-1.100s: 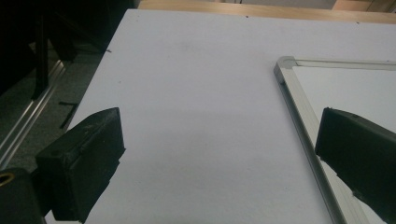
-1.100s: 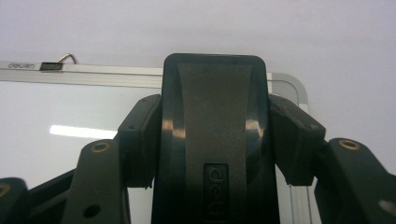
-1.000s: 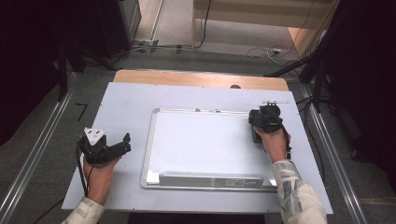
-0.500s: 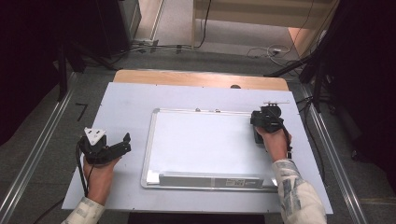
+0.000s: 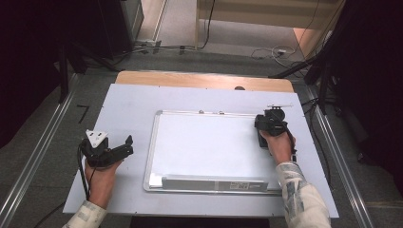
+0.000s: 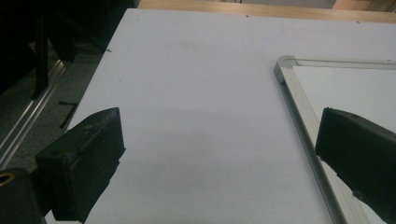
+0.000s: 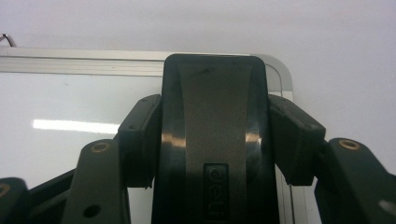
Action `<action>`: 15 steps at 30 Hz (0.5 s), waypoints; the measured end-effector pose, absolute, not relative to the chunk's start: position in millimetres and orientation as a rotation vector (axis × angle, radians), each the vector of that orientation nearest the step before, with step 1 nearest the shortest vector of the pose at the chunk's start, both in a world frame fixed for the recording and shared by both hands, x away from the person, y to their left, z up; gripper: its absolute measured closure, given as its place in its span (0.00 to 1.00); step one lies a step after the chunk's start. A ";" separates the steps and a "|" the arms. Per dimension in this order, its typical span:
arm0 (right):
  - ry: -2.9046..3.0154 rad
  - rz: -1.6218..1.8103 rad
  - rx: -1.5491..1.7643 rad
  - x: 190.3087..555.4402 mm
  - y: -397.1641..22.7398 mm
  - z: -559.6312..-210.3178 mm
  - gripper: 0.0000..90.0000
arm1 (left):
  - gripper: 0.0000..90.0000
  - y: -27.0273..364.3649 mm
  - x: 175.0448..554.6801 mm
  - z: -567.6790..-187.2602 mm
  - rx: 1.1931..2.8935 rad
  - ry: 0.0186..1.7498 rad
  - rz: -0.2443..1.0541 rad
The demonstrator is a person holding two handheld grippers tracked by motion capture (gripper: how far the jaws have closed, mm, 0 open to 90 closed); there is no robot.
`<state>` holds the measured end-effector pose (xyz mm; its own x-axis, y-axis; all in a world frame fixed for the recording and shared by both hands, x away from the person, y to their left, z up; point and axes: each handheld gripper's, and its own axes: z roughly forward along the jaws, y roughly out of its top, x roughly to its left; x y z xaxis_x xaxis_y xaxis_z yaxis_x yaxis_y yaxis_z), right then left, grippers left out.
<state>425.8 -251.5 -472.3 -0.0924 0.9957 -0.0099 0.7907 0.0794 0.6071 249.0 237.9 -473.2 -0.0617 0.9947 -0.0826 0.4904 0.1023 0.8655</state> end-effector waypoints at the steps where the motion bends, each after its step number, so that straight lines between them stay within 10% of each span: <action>1: 1.940 0.645 1.762 425.8 -251.2 -472.4 0.43 | 0.02 237.8 248.9 -473.1 1.479 1.653 0.876; 15: 1.967 0.678 1.772 425.3 -254.4 -475.4 0.35 | 0.02 237.9 249.0 -473.2 1.481 1.651 0.874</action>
<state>425.3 -254.4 -475.4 -0.1117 0.9935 0.0226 0.7964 0.0759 0.6000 249.0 237.9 -473.2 -0.0597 0.9948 -0.0826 0.4908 0.1013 0.8653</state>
